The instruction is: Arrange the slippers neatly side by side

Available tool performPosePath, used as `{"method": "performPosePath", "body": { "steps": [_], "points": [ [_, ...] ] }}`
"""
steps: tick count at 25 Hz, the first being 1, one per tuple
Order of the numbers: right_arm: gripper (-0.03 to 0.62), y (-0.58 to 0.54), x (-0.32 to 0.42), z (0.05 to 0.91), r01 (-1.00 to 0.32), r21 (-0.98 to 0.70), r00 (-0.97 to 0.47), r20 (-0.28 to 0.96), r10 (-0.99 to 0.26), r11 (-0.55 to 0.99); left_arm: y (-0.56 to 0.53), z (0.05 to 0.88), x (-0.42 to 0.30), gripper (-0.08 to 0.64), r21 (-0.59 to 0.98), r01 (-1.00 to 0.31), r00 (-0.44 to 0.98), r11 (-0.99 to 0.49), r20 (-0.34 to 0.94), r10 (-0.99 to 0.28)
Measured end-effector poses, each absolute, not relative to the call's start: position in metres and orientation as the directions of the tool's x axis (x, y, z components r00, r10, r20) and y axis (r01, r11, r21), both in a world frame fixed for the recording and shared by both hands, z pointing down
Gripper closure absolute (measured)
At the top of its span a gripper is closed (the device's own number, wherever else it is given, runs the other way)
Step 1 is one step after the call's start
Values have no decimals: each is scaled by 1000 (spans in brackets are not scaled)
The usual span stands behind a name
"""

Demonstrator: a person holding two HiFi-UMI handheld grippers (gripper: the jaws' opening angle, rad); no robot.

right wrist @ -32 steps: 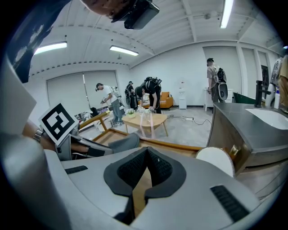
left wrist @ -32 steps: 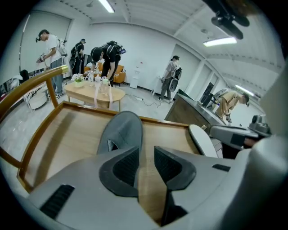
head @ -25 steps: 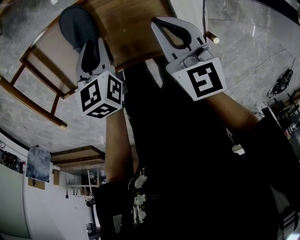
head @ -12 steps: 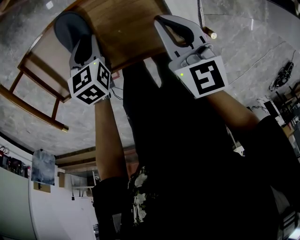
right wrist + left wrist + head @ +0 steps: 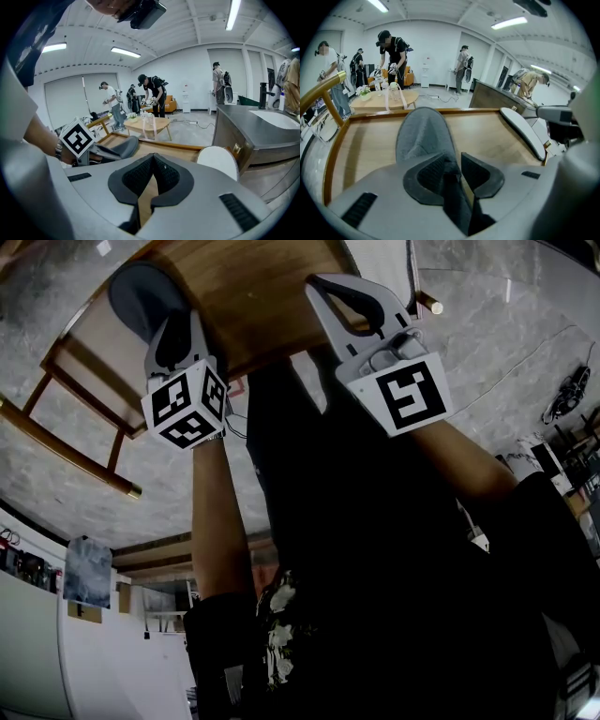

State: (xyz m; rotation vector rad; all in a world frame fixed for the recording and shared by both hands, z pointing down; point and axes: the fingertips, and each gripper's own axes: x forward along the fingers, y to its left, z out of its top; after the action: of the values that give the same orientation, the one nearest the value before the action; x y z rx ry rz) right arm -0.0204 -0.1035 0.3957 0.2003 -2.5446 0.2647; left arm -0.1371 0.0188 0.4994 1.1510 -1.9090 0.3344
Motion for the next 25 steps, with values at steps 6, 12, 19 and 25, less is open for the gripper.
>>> {"method": "performPosePath", "body": {
  "steps": [6,12,19,25],
  "points": [
    [594,-116,-10,398,-236,-157,-834,540,-117,959,8,477,-122,434,226,-809,-210,543,752,-625],
    [594,-146,12,397,-304,-156,-836,517,-184,940,-32,455,-84,434,266,-852,-145,451,708,-691],
    [587,-178,42,400,-350,-147,-816,533,-224,925,-103,452,-19,436,367,-885,37,284,666,-745],
    [518,-189,58,407,-393,-182,-800,551,-238,901,-144,458,20,426,465,-858,148,221,635,-759]
  ]
}}
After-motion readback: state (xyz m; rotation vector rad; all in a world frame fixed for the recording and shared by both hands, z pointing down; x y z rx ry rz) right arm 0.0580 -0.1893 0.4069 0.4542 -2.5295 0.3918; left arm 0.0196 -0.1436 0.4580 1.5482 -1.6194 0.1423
